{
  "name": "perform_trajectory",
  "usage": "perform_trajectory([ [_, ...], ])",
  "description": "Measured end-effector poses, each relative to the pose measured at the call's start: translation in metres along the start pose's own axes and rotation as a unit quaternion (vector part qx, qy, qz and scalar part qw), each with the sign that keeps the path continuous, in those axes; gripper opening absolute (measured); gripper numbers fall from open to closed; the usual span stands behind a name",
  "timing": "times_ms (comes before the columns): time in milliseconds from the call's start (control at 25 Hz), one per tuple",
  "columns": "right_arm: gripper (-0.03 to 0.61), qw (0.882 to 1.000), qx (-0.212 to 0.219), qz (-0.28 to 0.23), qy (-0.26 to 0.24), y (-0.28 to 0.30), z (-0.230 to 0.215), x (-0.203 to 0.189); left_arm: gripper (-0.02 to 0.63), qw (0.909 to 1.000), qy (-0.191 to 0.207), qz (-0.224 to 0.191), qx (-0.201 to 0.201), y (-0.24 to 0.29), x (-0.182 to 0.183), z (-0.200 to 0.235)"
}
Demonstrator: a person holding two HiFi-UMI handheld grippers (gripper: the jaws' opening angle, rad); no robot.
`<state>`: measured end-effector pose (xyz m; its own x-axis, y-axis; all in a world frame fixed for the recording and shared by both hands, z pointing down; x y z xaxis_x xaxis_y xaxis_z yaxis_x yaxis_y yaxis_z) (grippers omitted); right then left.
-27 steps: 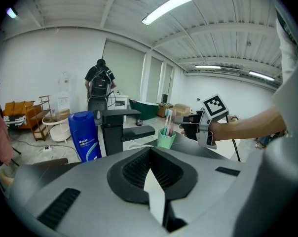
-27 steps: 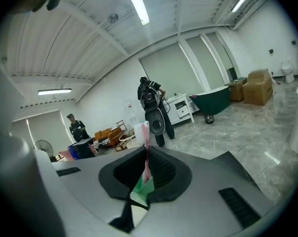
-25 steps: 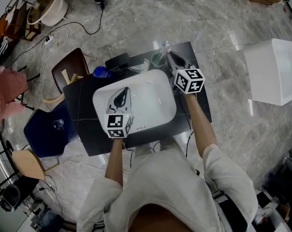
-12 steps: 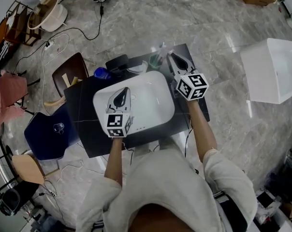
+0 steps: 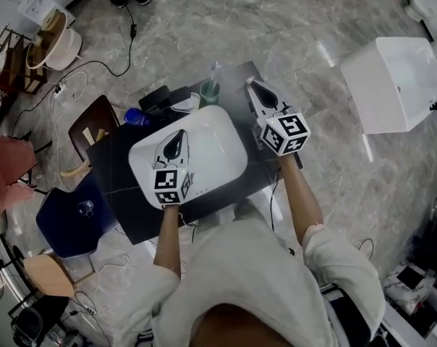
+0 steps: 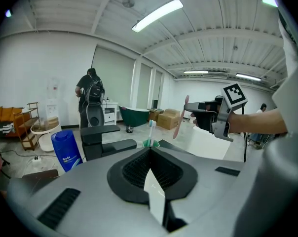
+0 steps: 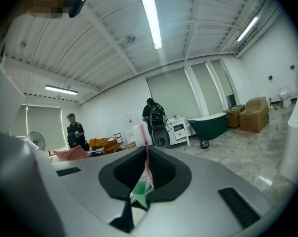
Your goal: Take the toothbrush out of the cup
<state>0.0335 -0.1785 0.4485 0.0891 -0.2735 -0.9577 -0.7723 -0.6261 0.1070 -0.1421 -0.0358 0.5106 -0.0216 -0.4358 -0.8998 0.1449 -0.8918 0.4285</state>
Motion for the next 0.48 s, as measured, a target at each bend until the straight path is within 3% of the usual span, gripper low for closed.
perform_trajectory([
  [480, 0.032, 0.996, -0.082, 0.041, 0.005, -0.071, -0.039, -0.042, 0.025, 0.9984, 0.023, 0.012, -0.051, 0.015, -0.008, -0.040],
])
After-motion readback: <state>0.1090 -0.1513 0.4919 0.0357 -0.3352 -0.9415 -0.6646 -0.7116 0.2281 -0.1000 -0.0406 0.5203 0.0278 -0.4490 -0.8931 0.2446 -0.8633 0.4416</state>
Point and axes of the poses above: the fingertips, and each gripper's own axes: y forward along the fingers, z to its left, x out of its top, the point moved 2 cm from there along -y, backward along the fingers, and after that the axes turned 5 degrees about x, right-handed, at the moved point
